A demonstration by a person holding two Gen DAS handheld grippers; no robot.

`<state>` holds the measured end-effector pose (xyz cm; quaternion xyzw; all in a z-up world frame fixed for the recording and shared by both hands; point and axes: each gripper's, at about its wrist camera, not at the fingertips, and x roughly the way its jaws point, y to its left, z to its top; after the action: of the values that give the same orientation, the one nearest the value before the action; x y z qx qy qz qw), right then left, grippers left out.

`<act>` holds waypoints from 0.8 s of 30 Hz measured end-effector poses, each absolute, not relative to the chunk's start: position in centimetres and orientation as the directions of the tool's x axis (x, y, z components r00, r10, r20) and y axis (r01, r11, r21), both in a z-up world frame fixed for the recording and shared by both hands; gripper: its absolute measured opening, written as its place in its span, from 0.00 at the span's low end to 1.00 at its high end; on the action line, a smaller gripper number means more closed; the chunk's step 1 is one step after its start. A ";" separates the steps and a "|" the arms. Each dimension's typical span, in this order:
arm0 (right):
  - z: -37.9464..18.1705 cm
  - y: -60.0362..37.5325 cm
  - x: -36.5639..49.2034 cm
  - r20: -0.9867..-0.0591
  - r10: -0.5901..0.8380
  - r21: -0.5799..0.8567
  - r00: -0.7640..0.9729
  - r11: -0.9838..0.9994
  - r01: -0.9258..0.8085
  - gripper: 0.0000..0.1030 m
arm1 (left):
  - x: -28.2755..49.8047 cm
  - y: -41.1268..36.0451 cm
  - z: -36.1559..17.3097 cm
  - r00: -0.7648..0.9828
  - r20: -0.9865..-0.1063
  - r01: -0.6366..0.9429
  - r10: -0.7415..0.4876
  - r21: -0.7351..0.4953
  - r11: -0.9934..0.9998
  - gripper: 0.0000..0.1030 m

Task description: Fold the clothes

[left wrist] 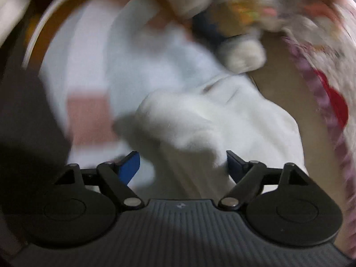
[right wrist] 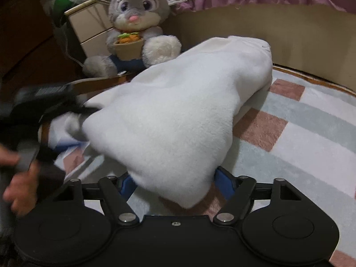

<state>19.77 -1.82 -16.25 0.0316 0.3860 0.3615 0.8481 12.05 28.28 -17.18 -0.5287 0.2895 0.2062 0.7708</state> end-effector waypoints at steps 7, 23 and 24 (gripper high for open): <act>-15.5 -3.8 22.0 -0.533 0.773 0.695 0.345 0.632 -0.343 0.52 | 12.3 29.7 -19.9 0.838 -0.531 -0.514 -0.126 -0.846 0.140 0.94; -22.1 -5.1 20.8 -0.388 0.905 0.922 0.174 0.380 0.081 0.54 | 17.2 27.8 -12.5 0.839 -0.541 -0.435 0.046 -0.619 0.654 0.30; -22.6 -5.0 20.5 -0.445 0.882 0.896 0.156 0.437 0.085 0.54 | 17.4 28.2 -13.8 0.804 -0.593 -0.479 0.040 -0.607 0.634 0.34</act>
<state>20.49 -4.97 -22.58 0.4261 0.5673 0.3163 0.6297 17.42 28.23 -13.85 -0.4005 0.2740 0.1505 0.8613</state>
